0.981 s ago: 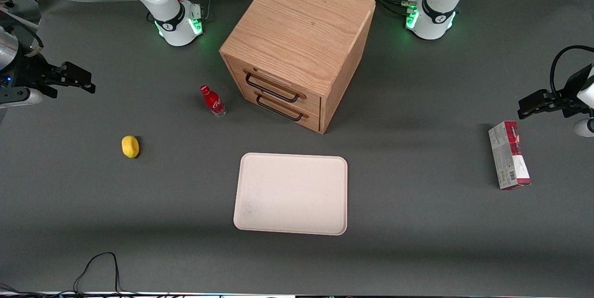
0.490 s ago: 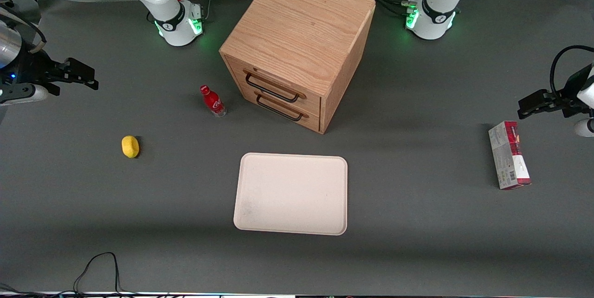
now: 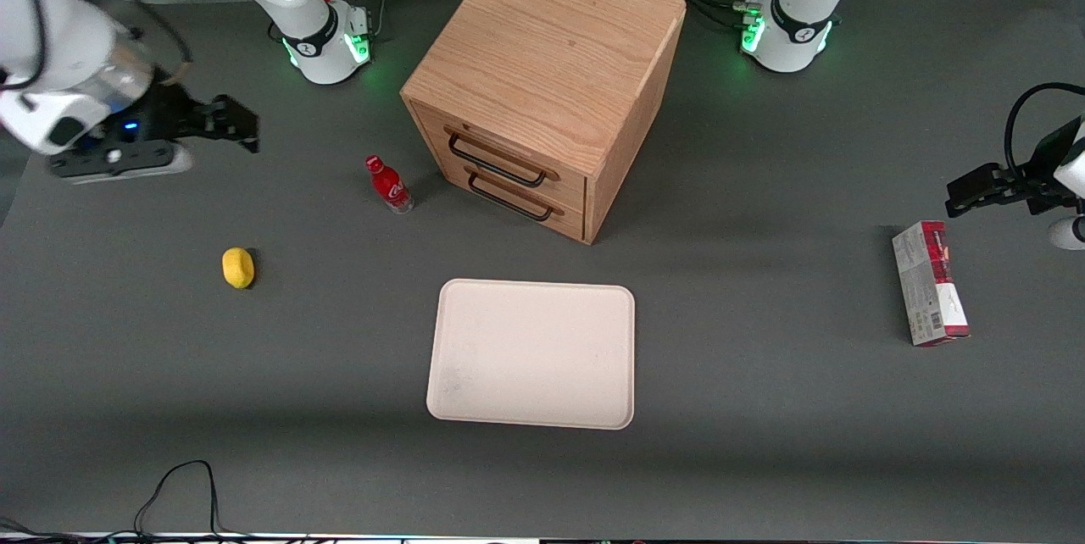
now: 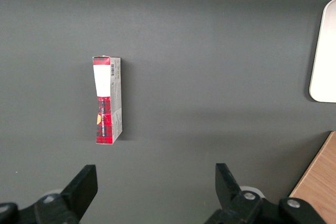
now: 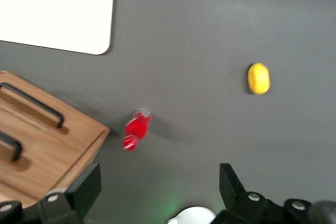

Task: Place coke bottle on tray
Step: 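Move the right gripper toward the red Coca-Cola bottle beside the cabinet, then lower the open right gripper over the bottle cap and close it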

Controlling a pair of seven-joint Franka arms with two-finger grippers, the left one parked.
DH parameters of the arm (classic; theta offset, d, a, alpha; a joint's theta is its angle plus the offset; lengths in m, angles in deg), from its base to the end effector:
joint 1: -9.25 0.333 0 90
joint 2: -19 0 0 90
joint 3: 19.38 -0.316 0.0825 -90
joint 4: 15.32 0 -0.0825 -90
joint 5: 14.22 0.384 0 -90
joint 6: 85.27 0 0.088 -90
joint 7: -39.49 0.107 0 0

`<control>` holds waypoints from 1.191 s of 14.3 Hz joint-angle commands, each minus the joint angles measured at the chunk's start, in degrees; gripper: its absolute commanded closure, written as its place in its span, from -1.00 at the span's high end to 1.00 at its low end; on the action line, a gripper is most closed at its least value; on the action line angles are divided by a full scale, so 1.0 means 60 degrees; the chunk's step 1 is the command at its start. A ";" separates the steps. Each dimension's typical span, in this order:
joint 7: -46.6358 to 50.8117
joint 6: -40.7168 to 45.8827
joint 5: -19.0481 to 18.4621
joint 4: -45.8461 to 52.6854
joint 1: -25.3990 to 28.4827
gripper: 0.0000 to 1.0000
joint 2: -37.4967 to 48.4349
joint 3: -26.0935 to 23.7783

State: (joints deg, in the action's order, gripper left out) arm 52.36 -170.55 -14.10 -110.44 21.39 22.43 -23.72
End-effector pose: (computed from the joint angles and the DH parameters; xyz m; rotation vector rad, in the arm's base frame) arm 0.5033 0.1504 0.6083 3.1048 0.0973 -0.1676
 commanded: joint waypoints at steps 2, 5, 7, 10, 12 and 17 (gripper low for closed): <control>0.0990 0.0399 0.0330 0.0078 0.0013 1.00 -0.0016 -0.0536; 0.0990 0.0415 0.0564 -0.0302 0.0013 1.00 0.0131 -0.0551; 0.0990 0.0298 0.0741 -0.0697 0.0013 1.00 0.0219 -0.0551; 0.0990 -0.0548 0.0756 -0.1909 0.0013 1.00 0.0715 -0.0551; 0.0990 -0.1616 0.0756 -0.3125 0.0187 1.00 0.1140 -0.0551; 0.1369 -0.3596 0.0858 -0.5851 0.0540 1.00 0.2152 -0.0551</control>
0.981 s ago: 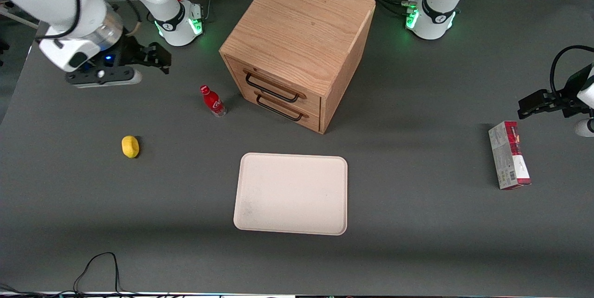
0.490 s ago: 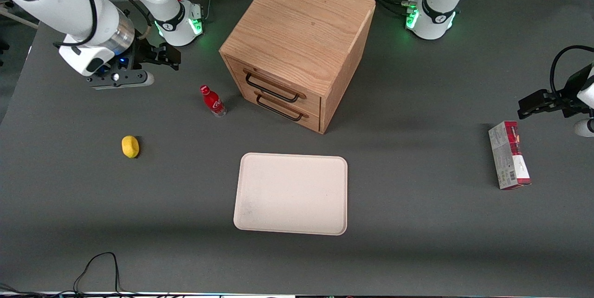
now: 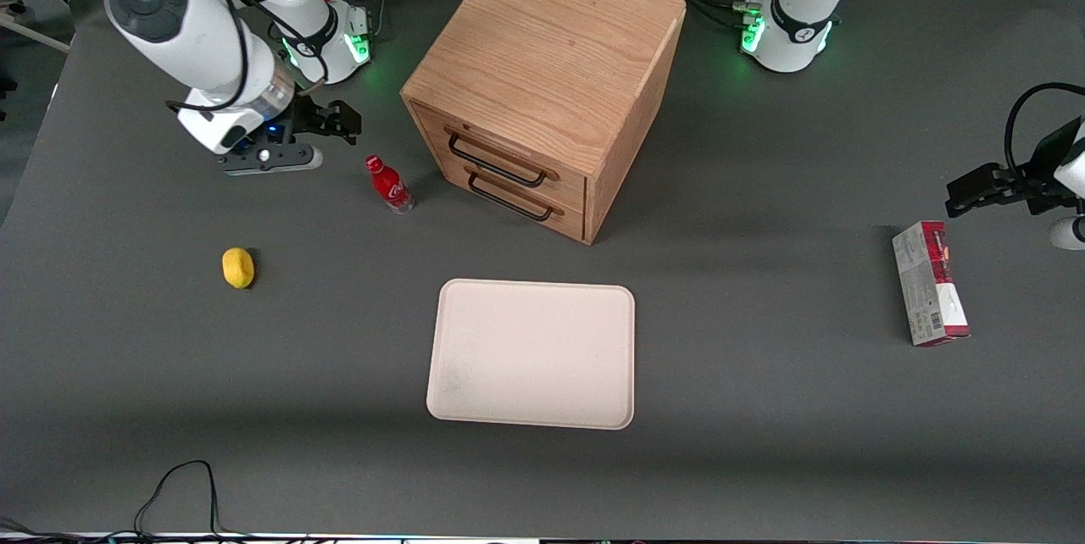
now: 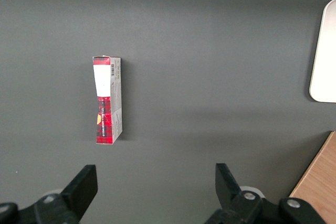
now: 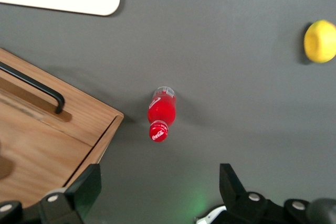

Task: Place coke bottle on tray
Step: 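Lower the open right gripper over the bottle cap and close it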

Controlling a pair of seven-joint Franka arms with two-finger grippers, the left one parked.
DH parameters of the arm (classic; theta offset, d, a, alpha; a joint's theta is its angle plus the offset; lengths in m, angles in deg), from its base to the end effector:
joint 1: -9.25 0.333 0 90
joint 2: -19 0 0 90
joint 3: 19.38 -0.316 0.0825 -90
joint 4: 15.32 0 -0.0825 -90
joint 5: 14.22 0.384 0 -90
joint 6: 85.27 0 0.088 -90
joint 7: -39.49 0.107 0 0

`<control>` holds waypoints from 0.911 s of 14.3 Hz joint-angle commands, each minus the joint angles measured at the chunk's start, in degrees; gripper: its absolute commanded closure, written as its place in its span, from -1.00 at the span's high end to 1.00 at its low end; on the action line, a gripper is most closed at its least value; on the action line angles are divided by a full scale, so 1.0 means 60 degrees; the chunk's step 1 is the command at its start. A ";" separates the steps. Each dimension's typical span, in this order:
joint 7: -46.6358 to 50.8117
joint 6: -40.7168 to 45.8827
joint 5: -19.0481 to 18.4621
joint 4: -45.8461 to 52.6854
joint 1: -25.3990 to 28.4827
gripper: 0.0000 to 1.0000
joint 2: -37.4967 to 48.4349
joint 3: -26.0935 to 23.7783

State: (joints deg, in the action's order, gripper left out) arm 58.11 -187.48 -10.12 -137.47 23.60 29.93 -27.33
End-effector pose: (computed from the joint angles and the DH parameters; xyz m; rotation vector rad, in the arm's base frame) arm 0.4403 0.1900 0.4765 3.1151 0.0607 -0.2553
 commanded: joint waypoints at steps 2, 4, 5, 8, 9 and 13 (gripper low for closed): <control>0.0689 -0.1289 0.0196 -0.1846 0.0361 1.00 0.0903 0.0037; 0.0720 -0.2020 0.0210 -0.2359 0.0436 1.00 0.0874 0.0051; 0.0822 -0.2314 0.0210 -0.2477 0.0436 1.00 0.0772 0.0051; 0.1085 -0.3368 0.0196 -0.3178 0.0479 1.00 0.0639 0.0037; 0.1173 -0.3618 0.0210 -0.3399 0.0494 1.00 0.0682 0.0037; 0.1554 -0.4351 0.0210 -0.3869 0.0670 1.00 0.0610 0.0037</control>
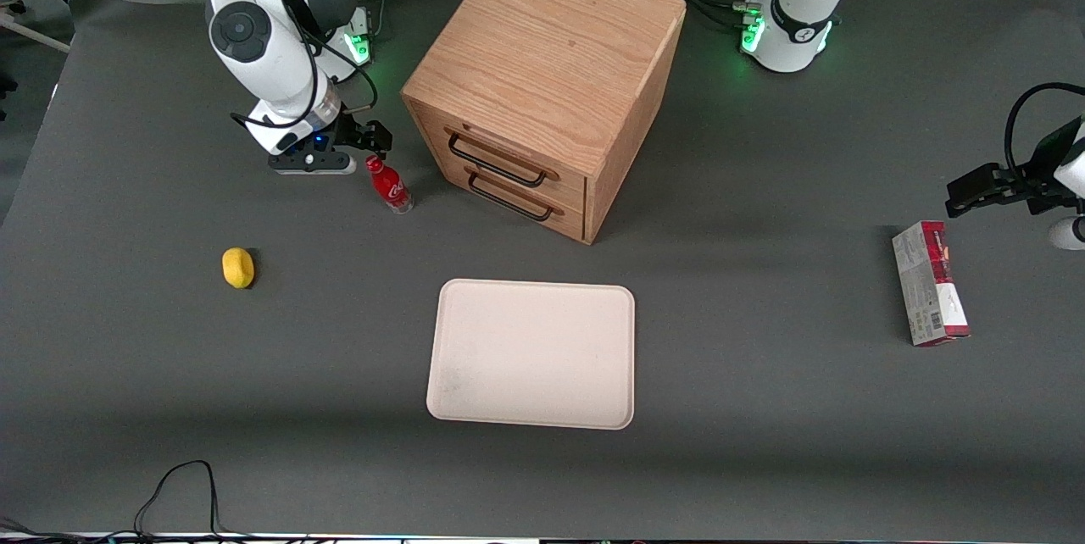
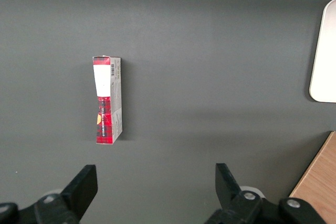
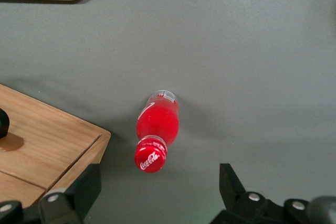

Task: Place coke bottle on tray
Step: 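Lower the open right gripper over the bottle cap and close it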

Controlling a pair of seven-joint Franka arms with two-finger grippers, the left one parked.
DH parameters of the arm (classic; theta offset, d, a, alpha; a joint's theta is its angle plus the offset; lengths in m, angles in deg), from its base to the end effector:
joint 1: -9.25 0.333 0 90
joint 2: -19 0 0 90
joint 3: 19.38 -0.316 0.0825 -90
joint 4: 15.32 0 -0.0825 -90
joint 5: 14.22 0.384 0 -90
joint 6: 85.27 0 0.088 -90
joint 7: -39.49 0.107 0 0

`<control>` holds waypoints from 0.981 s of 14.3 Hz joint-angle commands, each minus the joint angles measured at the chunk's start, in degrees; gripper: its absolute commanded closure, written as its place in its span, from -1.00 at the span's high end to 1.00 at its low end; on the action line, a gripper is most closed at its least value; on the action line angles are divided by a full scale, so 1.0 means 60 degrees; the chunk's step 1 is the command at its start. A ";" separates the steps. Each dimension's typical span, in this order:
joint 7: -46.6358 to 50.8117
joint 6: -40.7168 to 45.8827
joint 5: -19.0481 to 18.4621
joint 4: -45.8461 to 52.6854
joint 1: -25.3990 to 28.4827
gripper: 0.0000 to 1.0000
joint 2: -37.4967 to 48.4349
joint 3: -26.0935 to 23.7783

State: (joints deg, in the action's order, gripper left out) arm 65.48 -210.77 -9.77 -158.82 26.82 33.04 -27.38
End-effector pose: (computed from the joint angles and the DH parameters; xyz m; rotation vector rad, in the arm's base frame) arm 0.3895 0.1887 0.3654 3.1325 -0.0940 -0.1186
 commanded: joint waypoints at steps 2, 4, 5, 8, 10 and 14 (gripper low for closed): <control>0.0474 -0.0703 0.0153 -0.0341 0.0149 1.00 -0.0200 0.0044; 0.0474 -0.0997 0.0153 -0.0443 0.0149 1.00 -0.0362 0.0044; 0.0489 -0.1157 0.0153 -0.0502 0.0164 1.00 -0.0377 0.0044; 0.0547 -0.1525 0.0153 -0.0708 0.0164 1.00 -0.0421 0.0044; 0.0548 -0.1569 0.0153 -0.0708 0.0164 1.00 -0.0480 0.0044; 0.0606 -0.1583 0.0153 -0.0722 0.0237 1.00 -0.0538 0.0044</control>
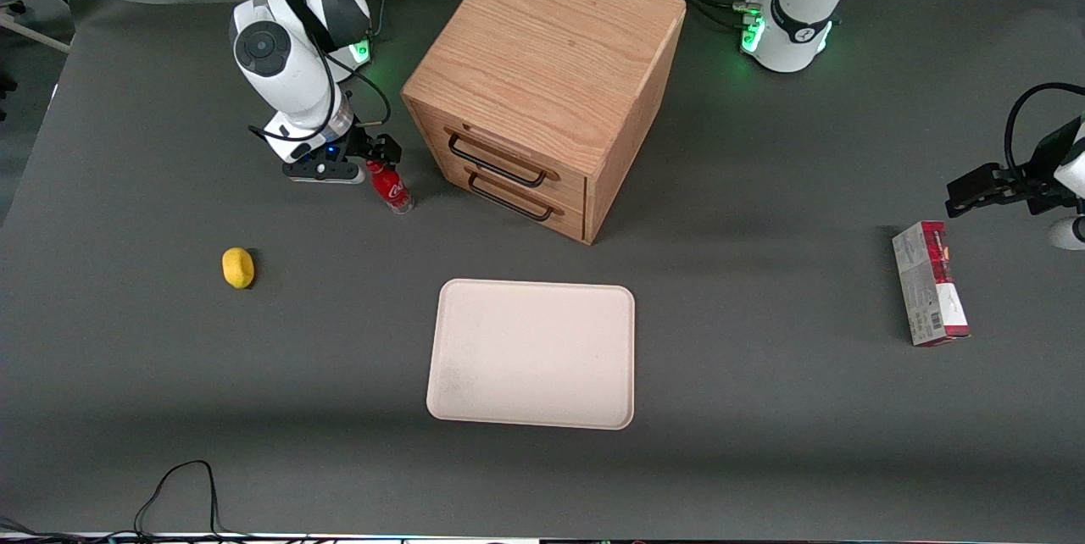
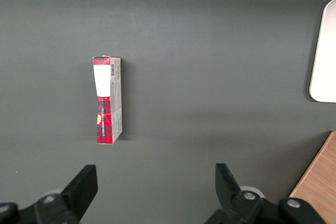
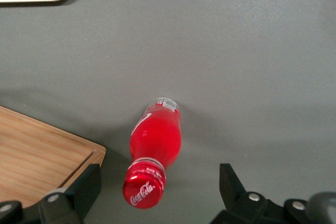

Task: Place coke bottle on tray
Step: 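Lower the open right gripper over the bottle cap and close it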

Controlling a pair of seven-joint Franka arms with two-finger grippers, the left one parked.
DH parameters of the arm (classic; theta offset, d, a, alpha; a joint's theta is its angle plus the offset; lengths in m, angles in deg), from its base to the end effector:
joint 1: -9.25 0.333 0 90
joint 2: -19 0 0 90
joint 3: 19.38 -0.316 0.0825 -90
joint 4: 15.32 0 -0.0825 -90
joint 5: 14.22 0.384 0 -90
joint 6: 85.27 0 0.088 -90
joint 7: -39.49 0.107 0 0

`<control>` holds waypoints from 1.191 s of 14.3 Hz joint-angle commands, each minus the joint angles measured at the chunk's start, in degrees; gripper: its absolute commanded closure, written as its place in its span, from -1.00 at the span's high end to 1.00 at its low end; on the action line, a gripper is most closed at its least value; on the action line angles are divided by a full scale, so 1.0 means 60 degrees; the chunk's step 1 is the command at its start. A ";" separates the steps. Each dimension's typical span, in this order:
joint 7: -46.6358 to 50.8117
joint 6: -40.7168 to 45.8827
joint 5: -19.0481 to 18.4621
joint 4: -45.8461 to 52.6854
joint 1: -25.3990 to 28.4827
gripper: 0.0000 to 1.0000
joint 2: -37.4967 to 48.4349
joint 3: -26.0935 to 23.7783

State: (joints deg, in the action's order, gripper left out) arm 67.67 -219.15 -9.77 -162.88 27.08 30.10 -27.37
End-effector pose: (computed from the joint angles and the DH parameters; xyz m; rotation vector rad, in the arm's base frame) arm 0.3849 0.1862 0.3258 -3.1325 0.1560 0.0843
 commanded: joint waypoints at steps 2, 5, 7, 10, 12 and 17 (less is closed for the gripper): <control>0.0240 -0.0201 0.0152 -0.0045 0.0251 0.98 -0.0049 0.0043; 0.0254 -0.0201 0.0152 -0.0045 0.0281 0.34 -0.0063 0.0043; 0.0254 -0.0201 0.0137 -0.0045 0.0281 -0.99 -0.0064 0.0043; 0.0254 -0.0201 0.0152 -0.0045 0.0281 -1.00 -0.0064 0.0043; 0.0254 -0.0201 0.0152 -0.0045 0.0281 -1.00 -0.0064 0.0043; 0.0094 0.0585 0.0137 0.0522 0.0251 -1.00 0.0039 0.0058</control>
State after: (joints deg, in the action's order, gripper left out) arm 68.12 -218.97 -9.70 -162.77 28.02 29.96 -27.37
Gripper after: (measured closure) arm 0.687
